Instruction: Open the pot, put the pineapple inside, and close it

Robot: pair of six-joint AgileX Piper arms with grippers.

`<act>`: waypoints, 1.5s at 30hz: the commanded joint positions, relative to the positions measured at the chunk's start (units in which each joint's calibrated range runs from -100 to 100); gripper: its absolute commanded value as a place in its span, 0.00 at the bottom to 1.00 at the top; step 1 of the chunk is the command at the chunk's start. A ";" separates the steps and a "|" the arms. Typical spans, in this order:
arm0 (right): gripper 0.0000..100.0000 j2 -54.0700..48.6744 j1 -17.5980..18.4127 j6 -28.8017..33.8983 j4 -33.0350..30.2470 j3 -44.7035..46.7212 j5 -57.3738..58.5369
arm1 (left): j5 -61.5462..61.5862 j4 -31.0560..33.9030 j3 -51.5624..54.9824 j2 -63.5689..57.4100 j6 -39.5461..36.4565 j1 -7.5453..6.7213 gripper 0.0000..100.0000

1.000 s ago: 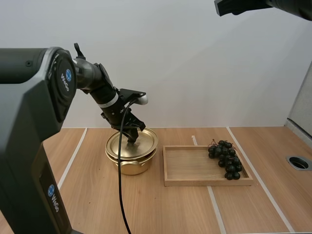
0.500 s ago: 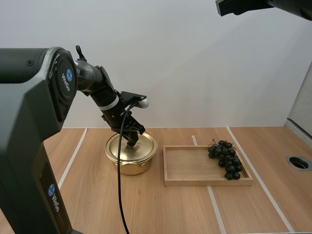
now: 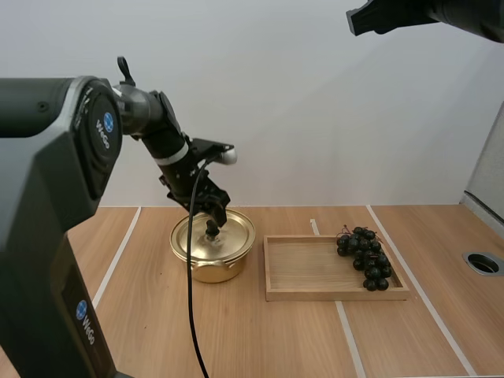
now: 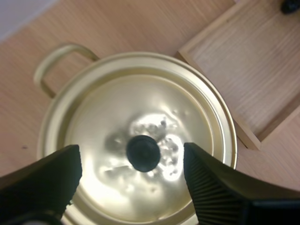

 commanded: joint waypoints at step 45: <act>1.00 -2.25 -0.22 6.67 11.28 25.37 4.79 | -85.73 5.07 48.88 -86.54 -25.40 -0.04 1.00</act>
